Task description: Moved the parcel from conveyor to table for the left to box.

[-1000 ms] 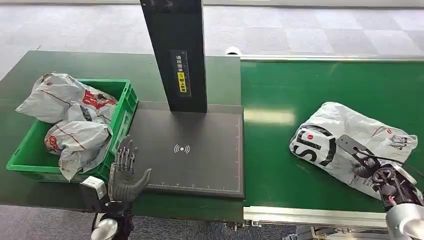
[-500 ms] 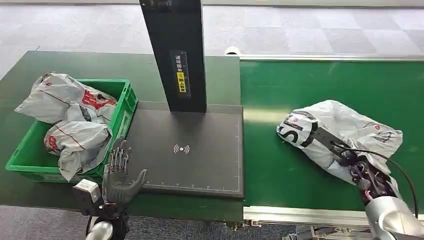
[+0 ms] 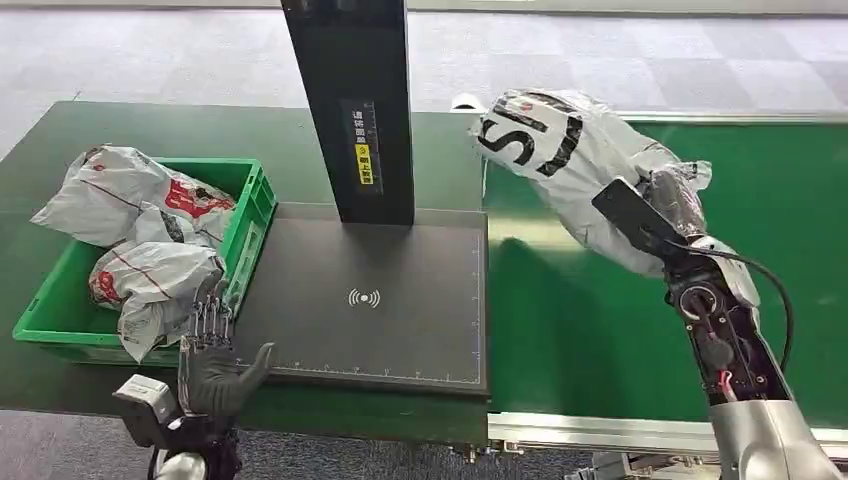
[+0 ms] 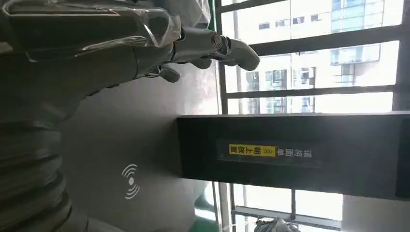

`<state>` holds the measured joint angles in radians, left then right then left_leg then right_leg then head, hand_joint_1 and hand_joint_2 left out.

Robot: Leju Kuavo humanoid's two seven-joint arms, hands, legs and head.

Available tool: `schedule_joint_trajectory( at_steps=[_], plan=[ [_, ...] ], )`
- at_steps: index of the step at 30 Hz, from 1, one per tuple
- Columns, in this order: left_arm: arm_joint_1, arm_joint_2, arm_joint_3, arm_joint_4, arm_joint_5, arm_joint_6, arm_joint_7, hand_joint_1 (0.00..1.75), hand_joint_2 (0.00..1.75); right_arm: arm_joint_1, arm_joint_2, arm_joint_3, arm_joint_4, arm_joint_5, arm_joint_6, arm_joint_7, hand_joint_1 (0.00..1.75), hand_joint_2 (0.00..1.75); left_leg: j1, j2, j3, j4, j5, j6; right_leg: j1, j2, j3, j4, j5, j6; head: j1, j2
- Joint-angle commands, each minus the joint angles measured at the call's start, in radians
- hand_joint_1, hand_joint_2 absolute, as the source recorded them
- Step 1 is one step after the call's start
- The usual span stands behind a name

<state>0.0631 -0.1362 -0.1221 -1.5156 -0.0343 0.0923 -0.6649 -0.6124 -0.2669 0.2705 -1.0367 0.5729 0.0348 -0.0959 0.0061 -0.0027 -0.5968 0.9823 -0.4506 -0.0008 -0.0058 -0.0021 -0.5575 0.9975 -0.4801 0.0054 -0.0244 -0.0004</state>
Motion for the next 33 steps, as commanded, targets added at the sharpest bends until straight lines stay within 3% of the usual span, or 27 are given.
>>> schedule_joint_trajectory(
  at_steps=[1, 4, 5, 8, 16, 24, 29, 31, 32, 33],
  plan=[
    [-0.090, 0.003, 0.082, -0.154, -0.036, 0.024, 0.011, 0.00, 1.75, -0.058, 0.381, 0.424, -0.035, -0.059, 0.105, -0.001, 1.75, 1.75, 0.001, 0.021, 0.005, -0.001, -0.002, -0.003, 0.001, 0.021, -0.004, 0.001, 0.004, -0.003, -0.001, 0.000],
    [-0.083, 0.010, 0.152, -0.250, -0.010, -0.009, 0.030, 0.00, 1.75, 0.028, 0.482, 0.574, 0.022, -0.062, 0.148, -0.028, 1.75, 1.75, 0.004, 0.025, 0.009, -0.003, -0.002, -0.004, 0.005, 0.023, -0.001, 0.000, 0.004, -0.005, 0.001, 0.000],
    [-0.086, 0.005, 0.174, -0.268, -0.014, -0.020, 0.049, 0.00, 1.75, 0.056, 0.509, 0.606, 0.064, -0.064, 0.117, -0.029, 1.75, 1.75, 0.006, 0.017, 0.007, -0.002, -0.001, -0.003, 0.007, 0.015, 0.000, 0.000, 0.002, -0.005, 0.002, 0.000],
    [-0.095, 0.023, 0.222, -0.276, -0.014, -0.015, 0.063, 0.00, 1.75, 0.071, 0.543, 0.663, 0.148, -0.079, 0.095, -0.024, 1.75, 1.75, 0.008, 0.019, 0.013, -0.005, -0.002, -0.005, 0.009, 0.017, 0.002, -0.002, 0.001, -0.009, 0.000, 0.000],
    [-0.118, 0.027, 0.198, -0.198, 0.007, -0.033, 0.054, 0.00, 1.75, 0.072, 0.500, 0.638, 0.125, -0.124, 0.110, 0.017, 1.75, 1.75, 0.007, 0.008, 0.010, -0.006, -0.002, -0.007, 0.008, 0.006, 0.003, -0.001, -0.003, -0.011, 0.001, 0.000],
    [-0.126, 0.028, 0.176, -0.172, -0.007, -0.020, 0.057, 0.00, 1.75, 0.061, 0.491, 0.538, 0.172, -0.088, -0.009, 0.104, 1.75, 1.75, 0.006, 0.006, 0.009, -0.005, -0.001, -0.008, 0.006, 0.004, 0.003, -0.001, -0.003, -0.011, 0.001, 0.000],
    [-0.120, 0.029, 0.179, -0.174, -0.007, -0.022, 0.055, 0.00, 1.75, 0.063, 0.484, 0.528, 0.165, -0.086, -0.011, 0.105, 1.75, 1.75, 0.006, 0.006, 0.010, -0.005, -0.002, -0.008, 0.006, 0.004, 0.003, -0.002, -0.003, -0.011, 0.001, 0.000],
    [-0.114, 0.021, 0.191, -0.177, -0.007, -0.018, 0.056, 0.00, 1.75, 0.075, 0.475, 0.505, 0.137, -0.050, -0.040, 0.120, 1.75, 1.75, 0.006, 0.006, 0.011, -0.006, -0.002, -0.008, 0.006, 0.004, 0.004, -0.003, -0.003, -0.011, 0.000, 0.000],
    [-0.095, 0.016, 0.202, -0.193, -0.012, -0.010, 0.058, 0.00, 1.75, 0.102, 0.453, 0.480, 0.060, -0.014, -0.100, 0.121, 1.75, 1.75, 0.006, 0.007, 0.009, -0.005, -0.002, -0.008, 0.006, 0.004, 0.002, -0.001, -0.003, -0.011, 0.000, 0.000],
    [-0.070, 0.013, 0.215, -0.212, -0.013, -0.008, 0.060, 0.00, 1.75, 0.142, 0.414, 0.443, -0.055, 0.005, -0.090, 0.144, 1.75, 1.75, 0.006, 0.006, 0.011, -0.006, -0.002, -0.007, 0.006, 0.004, 0.004, -0.002, -0.003, -0.010, 0.001, 0.000]
  ],
)
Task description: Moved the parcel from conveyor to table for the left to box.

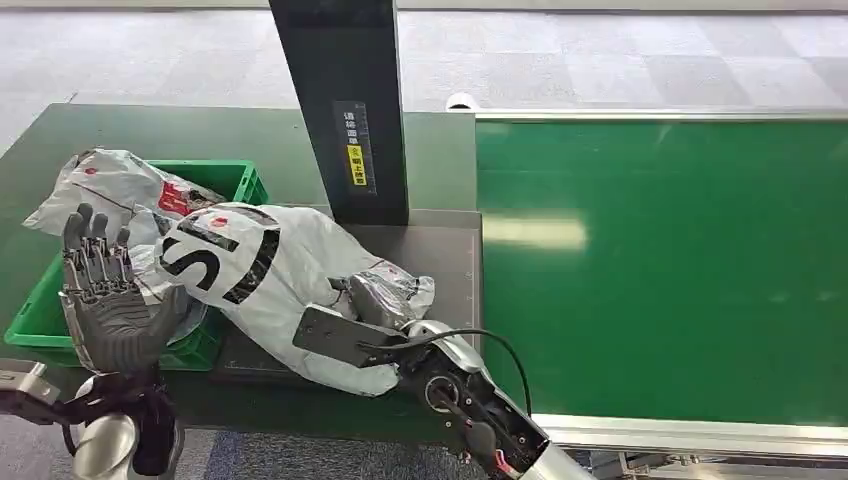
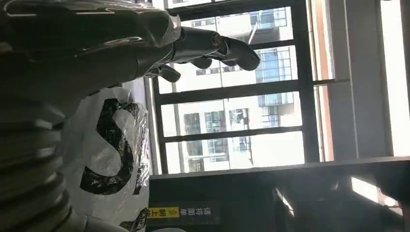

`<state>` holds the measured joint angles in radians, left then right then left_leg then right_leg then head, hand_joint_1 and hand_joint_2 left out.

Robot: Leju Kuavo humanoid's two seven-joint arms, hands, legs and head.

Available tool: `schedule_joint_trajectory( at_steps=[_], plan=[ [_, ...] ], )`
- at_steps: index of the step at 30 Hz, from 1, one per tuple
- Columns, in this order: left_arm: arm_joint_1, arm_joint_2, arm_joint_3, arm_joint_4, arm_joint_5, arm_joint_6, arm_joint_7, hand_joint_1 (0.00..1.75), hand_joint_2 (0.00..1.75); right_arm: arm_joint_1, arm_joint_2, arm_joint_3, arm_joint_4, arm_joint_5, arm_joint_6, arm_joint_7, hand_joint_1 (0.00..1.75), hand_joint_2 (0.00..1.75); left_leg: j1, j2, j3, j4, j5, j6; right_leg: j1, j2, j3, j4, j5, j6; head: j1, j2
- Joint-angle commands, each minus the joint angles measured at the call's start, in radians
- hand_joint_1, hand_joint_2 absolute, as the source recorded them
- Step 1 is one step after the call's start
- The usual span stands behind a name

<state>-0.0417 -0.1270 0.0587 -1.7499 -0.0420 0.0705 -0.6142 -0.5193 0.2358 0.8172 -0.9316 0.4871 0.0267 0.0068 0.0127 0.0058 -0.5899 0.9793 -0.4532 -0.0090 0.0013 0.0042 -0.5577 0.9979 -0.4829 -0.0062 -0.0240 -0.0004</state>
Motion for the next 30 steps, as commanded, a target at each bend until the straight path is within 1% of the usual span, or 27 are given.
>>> schedule_joint_trajectory(
  at_steps=[1, 2, 4, 5, 6, 7, 8, 10, 11, 13, 14, 17, 18, 22, 24, 26, 28, 30],
  plan=[
    [0.053, 0.002, 0.042, 0.013, -0.008, 0.015, 0.009, 0.00, 1.75, 0.086, -0.108, -0.153, -0.250, 0.124, -0.112, 0.066, 1.75, 1.75, -0.001, -0.002, 0.001, -0.002, 0.000, 0.001, -0.001, -0.002, 0.002, -0.002, 0.000, 0.001, 0.000, 0.000],
    [0.065, 0.000, 0.051, 0.010, -0.010, 0.008, 0.002, 0.00, 1.75, 0.117, -0.127, -0.197, -0.330, 0.158, -0.086, 0.090, 1.75, 1.75, -0.001, -0.003, 0.003, -0.002, 0.000, 0.001, -0.001, -0.003, 0.004, -0.003, 0.000, 0.002, 0.000, 0.000],
    [0.063, -0.001, 0.050, 0.026, -0.006, -0.011, -0.007, 0.00, 1.75, 0.149, -0.130, -0.263, -0.377, 0.171, -0.032, 0.093, 1.75, 1.75, -0.001, -0.005, 0.003, -0.002, 0.000, 0.002, -0.001, -0.004, 0.005, -0.003, -0.001, 0.002, 0.000, 0.000],
    [0.050, -0.006, 0.046, 0.039, -0.005, -0.016, -0.008, 0.00, 1.75, 0.148, -0.131, -0.275, -0.355, 0.176, -0.014, 0.097, 1.75, 1.75, -0.001, -0.004, 0.001, -0.001, 0.000, 0.001, -0.001, -0.004, 0.002, -0.002, -0.001, 0.002, 0.000, 0.000],
    [0.037, -0.010, 0.041, 0.056, -0.006, -0.021, -0.008, 0.00, 1.75, 0.136, -0.123, -0.275, -0.306, 0.178, -0.006, 0.094, 1.75, 1.75, -0.001, -0.006, 0.002, -0.002, 0.000, 0.002, -0.001, -0.005, 0.005, -0.003, -0.001, 0.002, 0.000, 0.000],
    [0.022, -0.017, 0.036, 0.066, -0.008, -0.026, -0.007, 0.00, 1.75, 0.125, -0.115, -0.274, -0.251, 0.168, 0.007, 0.081, 1.75, 1.75, -0.001, -0.004, 0.001, -0.001, 0.000, 0.001, -0.001, -0.004, 0.003, -0.002, 0.000, 0.001, 0.000, 0.000],
    [0.015, -0.019, 0.033, 0.070, -0.010, -0.028, -0.005, 0.00, 1.75, 0.116, -0.105, -0.274, -0.205, 0.166, 0.000, 0.068, 0.49, 1.75, -0.001, -0.003, 0.001, -0.001, 0.001, 0.001, -0.001, -0.003, 0.002, -0.002, 0.000, 0.001, 0.000, 0.000],
    [0.009, -0.021, 0.029, 0.072, -0.013, -0.028, -0.002, 0.00, 1.75, 0.112, -0.098, -0.272, -0.177, 0.167, -0.014, 0.052, 0.49, 1.75, -0.001, -0.004, 0.003, -0.003, 0.001, 0.001, -0.001, -0.003, 0.004, -0.003, 0.000, 0.001, 0.000, 0.000],
    [0.009, -0.021, 0.029, 0.072, -0.013, -0.028, -0.002, 0.00, 1.75, 0.112, -0.098, -0.272, -0.177, 0.167, -0.014, 0.052, 0.00, 1.75, -0.001, -0.003, 0.002, -0.002, 0.001, 0.001, -0.001, -0.003, 0.003, -0.003, 0.000, 0.001, 0.000, 0.000],
    [0.005, -0.022, 0.031, 0.070, -0.016, -0.032, 0.009, 0.00, 1.75, 0.106, -0.083, -0.263, -0.131, 0.134, 0.019, 0.039, 0.00, 1.75, -0.001, -0.002, 0.002, -0.002, 0.001, 0.001, -0.001, -0.002, 0.003, -0.003, 0.000, 0.001, 0.000, 0.000],
    [0.005, -0.022, 0.032, 0.071, -0.017, -0.033, 0.011, 0.00, 1.75, 0.108, -0.080, -0.260, -0.121, 0.122, 0.025, 0.030, 0.00, 1.75, -0.001, -0.002, 0.004, -0.003, 0.001, 0.001, -0.001, -0.002, 0.004, -0.004, 0.001, 0.001, 0.000, 0.000],
    [0.007, -0.021, 0.033, 0.070, -0.018, -0.034, 0.013, 0.00, 1.75, 0.107, -0.075, -0.257, -0.111, 0.111, 0.029, 0.019, 0.00, 1.75, -0.001, -0.001, 0.003, -0.002, 0.000, 0.001, -0.001, -0.001, 0.003, -0.002, 0.000, 0.001, 0.000, 0.000],
    [0.012, -0.018, 0.032, 0.069, -0.022, -0.037, 0.015, 0.00, 1.75, 0.106, -0.073, -0.261, -0.110, 0.088, 0.036, 0.002, 0.00, 0.00, -0.001, -0.002, 0.005, -0.003, 0.000, 0.001, -0.001, -0.002, 0.005, -0.003, 0.000, 0.001, 0.000, 0.000],
    [0.036, -0.015, 0.030, 0.069, -0.027, -0.038, 0.015, 0.00, 1.75, 0.098, -0.075, -0.260, -0.091, 0.057, 0.043, -0.021, 0.00, 0.00, -0.001, 0.000, 0.003, -0.002, 0.000, 0.001, -0.001, 0.000, 0.004, -0.002, 0.000, 0.001, 0.000, 0.000],
    [0.036, -0.015, 0.030, 0.069, -0.027, -0.038, 0.015, 0.00, 1.75, 0.098, -0.075, -0.260, -0.091, 0.057, 0.043, -0.021, 0.00, 0.00, -0.001, -0.001, 0.002, -0.002, 0.000, 0.001, -0.001, 0.000, 0.003, -0.002, 0.000, 0.001, 0.000, 0.000],
    [0.036, -0.015, 0.030, 0.069, -0.027, -0.038, 0.015, 0.00, 1.75, 0.098, -0.075, -0.260, -0.091, 0.057, 0.043, -0.021, 0.00, 0.00, -0.001, -0.002, 0.004, -0.003, 0.000, 0.001, -0.001, -0.001, 0.005, -0.004, 0.000, 0.002, 0.000, 0.000],
    [0.036, -0.015, 0.030, 0.069, -0.027, -0.038, 0.015, 0.00, 1.75, 0.098, -0.075, -0.260, -0.091, 0.057, 0.043, -0.021, 0.00, 0.00, -0.001, -0.001, 0.001, -0.001, 0.000, 0.001, -0.001, 0.000, 0.002, -0.001, 0.000, 0.001, 0.000, 0.000],
    [0.036, -0.015, 0.030, 0.069, -0.027, -0.038, 0.015, 0.00, 1.75, 0.098, -0.075, -0.260, -0.091, 0.057, 0.043, -0.021, 0.00, 0.00, -0.001, -0.001, 0.002, -0.002, 0.000, 0.001, -0.001, -0.001, 0.003, -0.002, 0.000, 0.001, 0.000, 0.000]
  ],
)
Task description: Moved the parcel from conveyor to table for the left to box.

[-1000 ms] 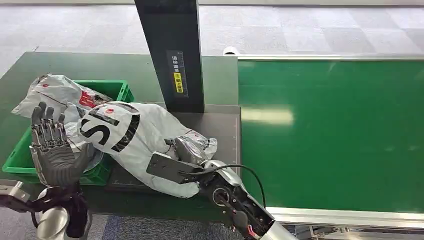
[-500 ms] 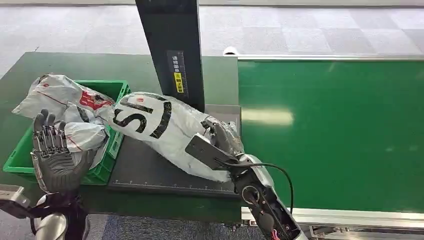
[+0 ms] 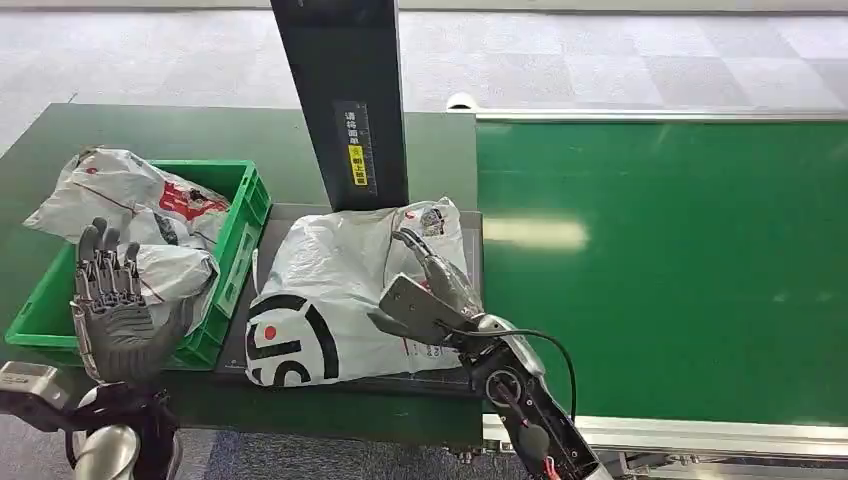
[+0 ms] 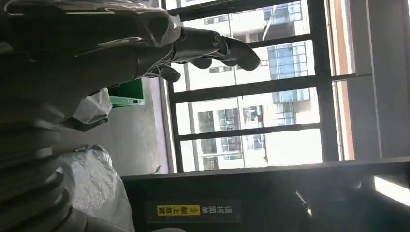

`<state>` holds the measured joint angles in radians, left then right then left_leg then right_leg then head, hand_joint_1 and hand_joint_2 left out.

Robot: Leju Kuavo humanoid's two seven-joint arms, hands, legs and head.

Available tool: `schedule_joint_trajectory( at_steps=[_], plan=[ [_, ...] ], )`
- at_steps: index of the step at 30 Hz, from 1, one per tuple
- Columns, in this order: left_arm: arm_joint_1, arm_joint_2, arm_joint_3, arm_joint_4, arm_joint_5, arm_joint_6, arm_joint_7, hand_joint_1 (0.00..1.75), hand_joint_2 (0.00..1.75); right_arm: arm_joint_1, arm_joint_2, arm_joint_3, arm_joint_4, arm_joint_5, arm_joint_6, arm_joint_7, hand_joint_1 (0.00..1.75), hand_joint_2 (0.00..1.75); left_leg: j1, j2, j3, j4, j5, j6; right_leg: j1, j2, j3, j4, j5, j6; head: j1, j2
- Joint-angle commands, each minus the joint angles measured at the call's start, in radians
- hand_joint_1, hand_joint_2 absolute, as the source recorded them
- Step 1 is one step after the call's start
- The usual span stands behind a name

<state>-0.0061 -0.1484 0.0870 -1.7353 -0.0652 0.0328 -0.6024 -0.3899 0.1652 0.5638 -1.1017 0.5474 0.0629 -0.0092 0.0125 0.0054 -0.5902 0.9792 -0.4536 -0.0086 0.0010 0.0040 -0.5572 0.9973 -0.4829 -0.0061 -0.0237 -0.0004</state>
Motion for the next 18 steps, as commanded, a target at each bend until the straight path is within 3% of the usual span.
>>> schedule_joint_trajectory(
  at_steps=[1, 5, 7, 8, 12, 13, 18],
  plan=[
    [0.000, 0.006, 0.002, 0.055, -0.004, -0.001, 0.004, 0.00, 1.75, -0.032, -0.004, -0.007, 0.079, -0.003, 0.007, -0.005, 0.00, 0.00, -0.001, -0.001, 0.002, -0.001, 0.000, 0.000, -0.001, 0.000, 0.002, -0.001, 0.000, 0.001, 0.000, 0.000],
    [-0.003, 0.010, -0.007, 0.051, -0.010, -0.004, 0.004, 0.00, 1.75, -0.021, -0.009, -0.016, 0.050, -0.066, 0.014, -0.088, 0.00, 0.00, -0.001, -0.001, 0.003, -0.002, 0.000, 0.000, -0.001, -0.001, 0.003, -0.002, 0.000, 0.001, 0.000, 0.000],
    [0.001, 0.019, -0.031, 0.048, -0.044, -0.007, 0.008, 0.00, 1.75, 0.003, -0.018, -0.037, -0.041, -0.136, -0.018, -0.236, 0.00, 0.00, -0.001, -0.002, 0.004, -0.002, 0.000, 0.001, -0.001, -0.002, 0.004, -0.002, 0.000, 0.001, 0.000, 0.000],
    [-0.003, 0.030, -0.063, 0.061, -0.083, -0.025, 0.021, 0.00, 1.75, 0.037, -0.020, -0.083, -0.134, -0.254, -0.014, -0.342, 0.00, 1.75, -0.001, -0.002, 0.002, -0.001, 0.000, 0.001, -0.001, -0.002, 0.003, -0.001, -0.001, 0.001, 0.000, 0.000],
    [-0.074, 0.032, -0.207, 0.227, -0.287, -0.073, 0.083, 0.00, 1.75, 0.144, -0.055, -0.257, -0.450, -0.424, -0.090, -0.450, 0.00, 1.75, -0.001, -0.010, 0.001, -0.002, 0.001, 0.001, -0.001, -0.010, 0.004, -0.002, -0.002, 0.002, 0.000, 0.000],
    [-0.112, 0.035, -0.250, 0.310, -0.317, -0.150, 0.138, 0.00, 1.75, 0.168, -0.051, -0.310, -0.513, -0.444, -0.111, -0.483, 0.00, 1.75, -0.001, -0.013, 0.000, -0.001, 0.002, 0.001, -0.002, -0.013, 0.003, -0.001, -0.002, 0.002, 0.000, 0.000],
    [-0.308, -0.001, -0.358, 0.732, -0.528, -0.065, 0.145, 0.00, 1.75, 0.222, -0.058, -0.443, -0.668, -0.401, -0.127, -0.490, 0.00, 1.75, -0.003, -0.017, 0.001, -0.002, 0.004, 0.002, -0.003, -0.017, 0.006, -0.004, -0.001, 0.003, 0.000, 0.000]
  ],
)
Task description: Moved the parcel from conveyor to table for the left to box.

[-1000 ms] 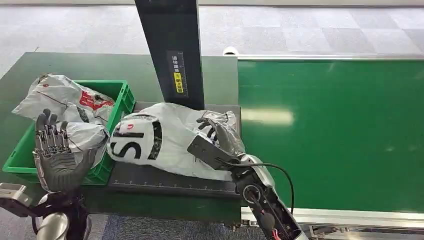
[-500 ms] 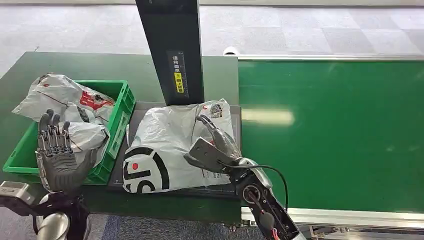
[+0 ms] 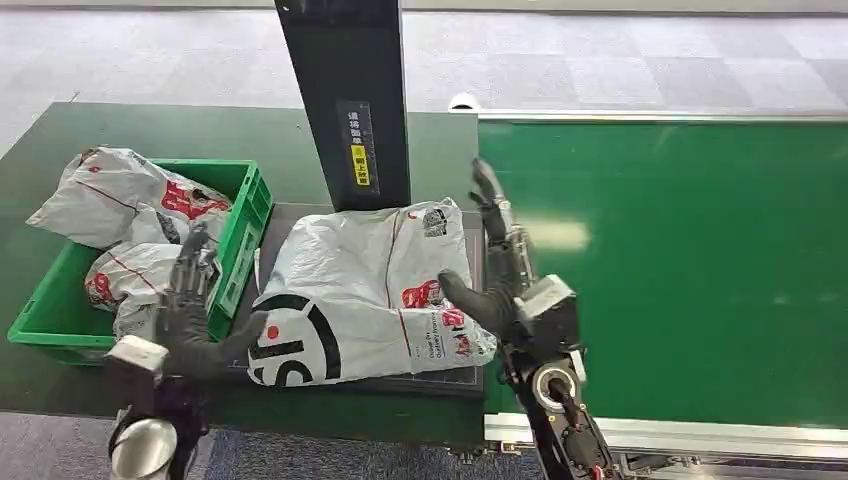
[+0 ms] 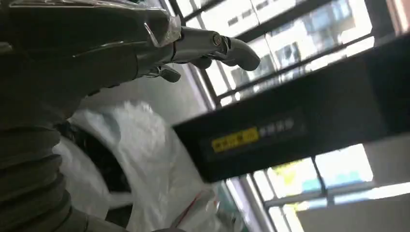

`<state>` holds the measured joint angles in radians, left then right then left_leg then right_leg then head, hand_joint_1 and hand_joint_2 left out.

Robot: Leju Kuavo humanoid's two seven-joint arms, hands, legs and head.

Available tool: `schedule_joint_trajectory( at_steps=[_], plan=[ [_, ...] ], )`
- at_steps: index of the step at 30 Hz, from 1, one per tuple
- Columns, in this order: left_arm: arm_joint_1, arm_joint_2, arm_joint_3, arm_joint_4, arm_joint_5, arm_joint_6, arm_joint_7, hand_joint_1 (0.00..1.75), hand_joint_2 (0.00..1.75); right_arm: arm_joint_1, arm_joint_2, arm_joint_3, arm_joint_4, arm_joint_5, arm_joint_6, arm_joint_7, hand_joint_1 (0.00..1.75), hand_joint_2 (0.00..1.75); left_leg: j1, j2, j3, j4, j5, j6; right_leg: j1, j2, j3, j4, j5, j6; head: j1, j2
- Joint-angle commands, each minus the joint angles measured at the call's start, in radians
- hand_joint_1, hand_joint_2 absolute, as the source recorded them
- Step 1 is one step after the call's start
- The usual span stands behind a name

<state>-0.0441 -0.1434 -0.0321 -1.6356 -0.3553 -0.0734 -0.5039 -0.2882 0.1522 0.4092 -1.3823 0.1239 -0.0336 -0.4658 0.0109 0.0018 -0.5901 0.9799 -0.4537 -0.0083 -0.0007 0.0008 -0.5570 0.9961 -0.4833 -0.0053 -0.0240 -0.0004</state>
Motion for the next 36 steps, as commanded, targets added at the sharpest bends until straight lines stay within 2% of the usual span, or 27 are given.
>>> schedule_joint_trajectory(
  at_steps=[1, 4, 7, 11, 13, 15, 16, 27, 29, 30, 36],
  plan=[
    [-0.314, -0.016, -0.262, 0.722, -0.281, 0.072, 0.044, 0.00, 1.75, 0.133, -0.044, -0.311, -0.398, 0.045, -0.032, -0.022, 0.00, 1.75, -0.002, -0.012, 0.001, -0.002, 0.003, 0.001, -0.002, -0.012, 0.005, -0.002, 0.000, 0.002, 0.000, 0.000],
    [-0.431, -0.054, -0.305, 0.941, -0.366, 0.151, 0.073, 0.00, 1.75, 0.173, -0.043, -0.358, -0.381, 0.064, -0.015, -0.025, 0.00, 1.75, -0.002, -0.019, 0.003, -0.005, 0.006, 0.002, -0.003, -0.019, 0.009, -0.005, 0.001, 0.003, 0.000, 0.000],
    [-0.439, -0.057, -0.305, 0.949, -0.366, 0.151, 0.072, 0.00, 1.75, 0.176, -0.042, -0.358, -0.374, 0.065, -0.013, -0.032, 0.00, 1.75, -0.001, -0.006, 0.003, -0.001, 0.002, 0.002, -0.002, -0.006, 0.006, -0.002, 0.002, 0.003, 0.000, 0.000],
    [-0.454, -0.058, -0.309, 0.974, -0.369, 0.157, 0.066, 0.00, 1.75, 0.170, -0.034, -0.358, -0.356, 0.076, -0.014, -0.035, 0.00, 1.75, -0.001, -0.002, 0.004, -0.001, 0.001, 0.001, -0.002, -0.002, 0.005, -0.001, 0.002, 0.003, 0.000, 0.000],
    [-0.509, -0.070, -0.370, 1.057, -0.451, 0.175, 0.096, 0.00, 1.75, 0.186, -0.045, -0.358, -0.320, 0.093, -0.010, -0.016, 0.00, 1.75, -0.001, -0.003, 0.004, -0.001, 0.002, 0.001, -0.002, -0.003, 0.005, -0.001, 0.002, 0.003, 0.000, 0.000],
    [-0.561, -0.090, -0.458, 1.147, -0.596, 0.305, 0.197, 0.00, 1.75, 0.218, -0.041, -0.372, -0.304, 0.084, -0.011, -0.041, 0.00, 1.75, -0.001, -0.006, 0.004, -0.001, 0.002, 0.002, -0.001, -0.005, 0.006, -0.002, 0.002, 0.003, 0.000, 0.000],
    [-0.571, -0.105, -0.459, 1.179, -0.601, 0.320, 0.200, 0.00, 1.75, 0.224, -0.040, -0.375, -0.300, 0.084, -0.012, -0.052, 0.00, 1.75, -0.001, -0.006, 0.004, -0.001, 0.002, 0.002, -0.001, -0.006, 0.006, -0.002, 0.002, 0.003, 0.000, 0.000],
    [-0.582, -0.108, -0.455, 1.212, -0.598, 0.337, 0.185, 0.00, 1.75, 0.222, -0.035, -0.377, -0.310, 0.085, -0.013, -0.050, 0.00, 1.75, -0.001, -0.001, 0.005, -0.001, 0.001, 0.001, -0.002, -0.001, 0.007, -0.002, 0.002, 0.003, 0.000, 0.000],
    [-0.592, -0.109, -0.479, 1.240, -0.656, 0.360, 0.225, 0.00, 1.75, 0.223, -0.034, -0.376, -0.303, 0.088, -0.010, -0.049, 0.00, 1.75, -0.001, -0.001, 0.007, -0.003, 0.002, 0.002, -0.002, -0.001, 0.009, -0.003, 0.003, 0.003, 0.000, 0.000],
    [-0.589, -0.110, -0.475, 1.244, -0.657, 0.365, 0.221, 1.75, 1.75, 0.226, -0.034, -0.374, -0.299, 0.090, -0.008, -0.048, 0.00, 1.75, -0.001, -0.001, 0.007, -0.002, 0.002, 0.002, -0.002, -0.001, 0.009, -0.002, 0.002, 0.003, 0.000, 0.000],
    [-0.570, -0.109, -0.394, 1.205, -0.600, 0.439, 0.131, 1.75, 1.75, 0.236, -0.028, -0.384, -0.286, 0.094, -0.014, -0.048, 0.00, 1.75, -0.001, 0.000, 0.009, -0.003, 0.002, 0.002, -0.002, 0.000, 0.011, -0.003, 0.004, 0.003, 0.000, 0.000]
  ],
)
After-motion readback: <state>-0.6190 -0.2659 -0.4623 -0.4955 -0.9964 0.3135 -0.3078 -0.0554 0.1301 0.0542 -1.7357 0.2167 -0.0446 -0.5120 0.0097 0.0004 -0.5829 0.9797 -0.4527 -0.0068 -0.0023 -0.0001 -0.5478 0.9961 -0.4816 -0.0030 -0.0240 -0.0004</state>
